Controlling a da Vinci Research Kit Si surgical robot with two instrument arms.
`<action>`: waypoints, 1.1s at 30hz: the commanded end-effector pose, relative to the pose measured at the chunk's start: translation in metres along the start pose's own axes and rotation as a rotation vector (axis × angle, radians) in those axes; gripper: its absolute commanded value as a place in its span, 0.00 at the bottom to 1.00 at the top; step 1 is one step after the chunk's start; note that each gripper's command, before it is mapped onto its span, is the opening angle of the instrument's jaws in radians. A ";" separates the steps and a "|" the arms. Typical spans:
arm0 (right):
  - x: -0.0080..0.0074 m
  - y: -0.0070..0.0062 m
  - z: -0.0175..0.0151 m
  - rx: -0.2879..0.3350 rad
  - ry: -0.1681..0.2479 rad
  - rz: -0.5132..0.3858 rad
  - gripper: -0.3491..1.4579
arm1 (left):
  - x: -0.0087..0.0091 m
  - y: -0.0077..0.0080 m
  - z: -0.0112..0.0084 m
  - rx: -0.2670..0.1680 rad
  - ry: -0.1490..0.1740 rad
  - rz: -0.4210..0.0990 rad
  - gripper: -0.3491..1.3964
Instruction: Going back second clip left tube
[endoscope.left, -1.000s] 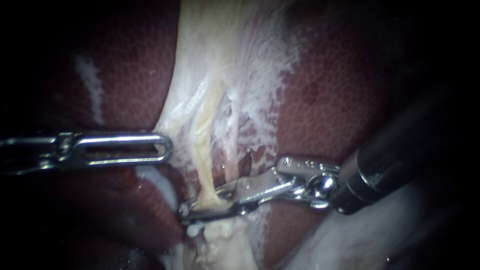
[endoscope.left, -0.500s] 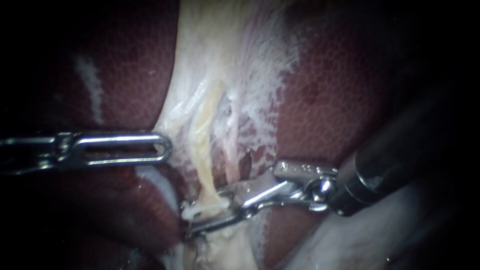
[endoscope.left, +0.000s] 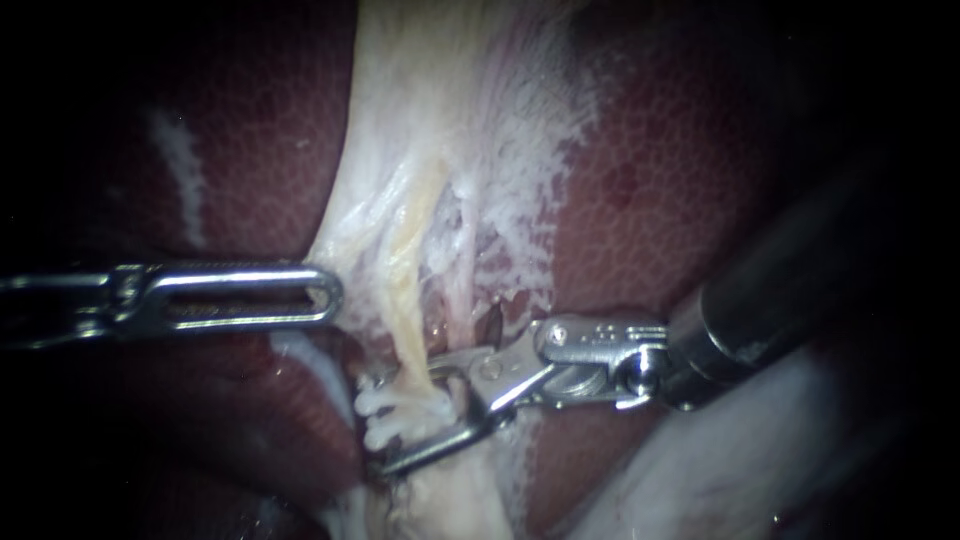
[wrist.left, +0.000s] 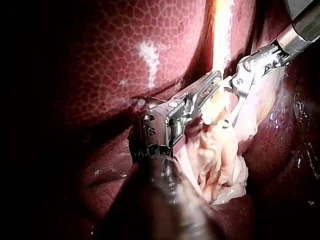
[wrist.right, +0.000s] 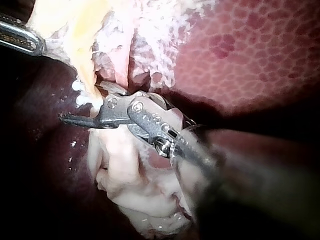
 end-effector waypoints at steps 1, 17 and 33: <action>-0.0001 0.0000 0.0001 -0.001 0.000 -0.010 0.52 | 0.0000 0.0000 0.0000 -0.001 0.000 0.000 0.00; -0.0008 -0.0003 -0.0006 -0.009 -0.003 -0.085 0.52 | 0.0000 0.0000 0.0000 -0.002 -0.001 0.000 0.00; 0.0001 -0.0013 -0.0079 -0.065 0.009 -0.031 0.52 | 0.0001 0.0000 -0.0002 0.002 0.001 0.000 0.00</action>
